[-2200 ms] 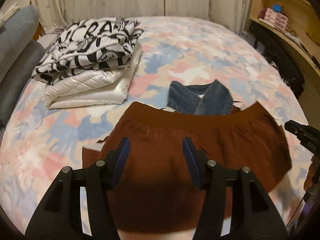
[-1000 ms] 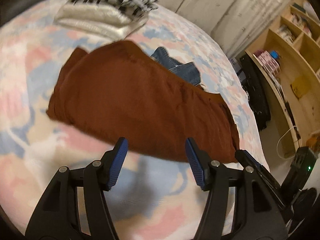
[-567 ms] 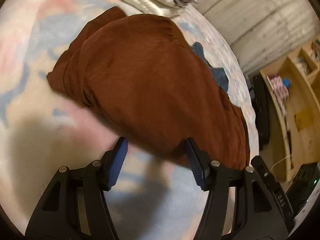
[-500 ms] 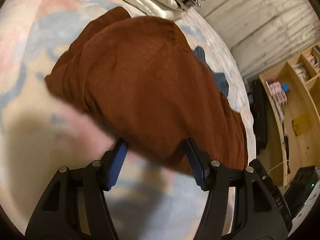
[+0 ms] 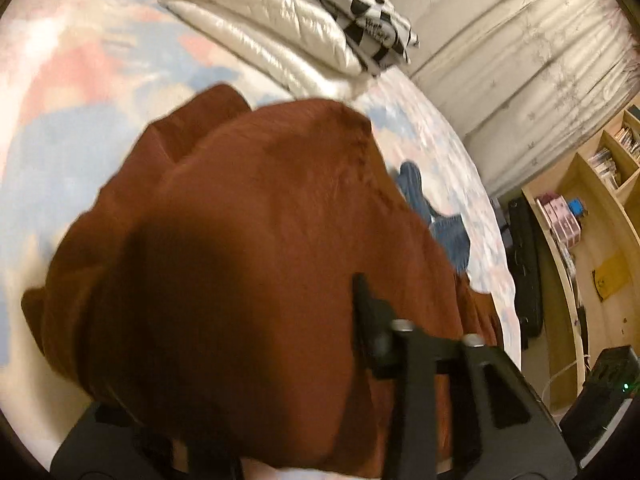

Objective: Fold large clothes

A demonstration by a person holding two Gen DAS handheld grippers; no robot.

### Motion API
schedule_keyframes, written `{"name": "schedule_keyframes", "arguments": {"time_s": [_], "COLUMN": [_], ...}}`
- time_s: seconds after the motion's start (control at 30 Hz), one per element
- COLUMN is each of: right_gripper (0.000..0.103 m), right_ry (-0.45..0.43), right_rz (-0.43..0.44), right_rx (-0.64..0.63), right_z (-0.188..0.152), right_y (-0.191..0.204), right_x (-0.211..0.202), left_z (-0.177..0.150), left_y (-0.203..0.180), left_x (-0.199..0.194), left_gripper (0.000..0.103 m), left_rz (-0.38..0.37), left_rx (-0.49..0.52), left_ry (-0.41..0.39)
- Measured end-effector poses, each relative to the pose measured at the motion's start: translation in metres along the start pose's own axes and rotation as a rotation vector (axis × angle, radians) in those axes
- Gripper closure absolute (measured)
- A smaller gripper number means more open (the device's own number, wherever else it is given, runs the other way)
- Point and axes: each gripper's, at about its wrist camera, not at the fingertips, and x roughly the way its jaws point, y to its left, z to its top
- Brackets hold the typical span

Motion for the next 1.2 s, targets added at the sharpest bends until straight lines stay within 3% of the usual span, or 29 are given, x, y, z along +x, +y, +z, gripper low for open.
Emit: {"name": "schedule_keyframes", "arguments": {"time_s": [0.07,0.2,0.37,0.6,0.77,0.87,0.97,1.07,1.2], "right_gripper": [0.079,0.081,0.081,0.081,0.078,0.077,0.077,0.077,0.077], "right_ry": [0.019,0.144,0.152,0.150,0.182,0.165,0.109,0.039,-0.040], "right_rz": [-0.038,-0.033,-0.020,0.030,0.168,0.228,0.168,0.032,-0.068], "right_rx": [-0.027,-0.032,-0.037,0.000,0.085,0.159,0.186,0.229,0.335], "right_z": [0.005,0.000,0.002,-0.001,0.003,0.002,0.000,-0.001,-0.007], "right_y": [0.003,0.001,-0.003,-0.008,-0.031,-0.062,-0.092,-0.135,-0.187], "right_x": [0.021,0.068,0.090,0.092,0.082,0.052,0.023,-0.010,-0.045], "left_z": [0.002,-0.007,-0.019,-0.046,-0.058,-0.068,-0.084,-0.105,-0.148], "left_y": [-0.010,-0.044,-0.094,-0.157,-0.190,-0.208,-0.231,-0.258,-0.300], "left_x": [-0.003,-0.025,-0.048,-0.068,-0.068,-0.068,-0.063,-0.052,-0.028], "left_gripper": [0.085,0.091,0.093,0.094,0.094,0.094,0.094,0.094,0.094], "left_rz": [0.016,0.063,0.086,0.066,0.077,0.085,0.083,0.073,0.045], "left_rx": [0.053,0.207,0.409,0.581,0.645,0.688,0.738,0.804,0.911], "left_ry": [-0.046,-0.133,-0.217,-0.244,-0.248,-0.242,-0.227,-0.208,-0.162]}}
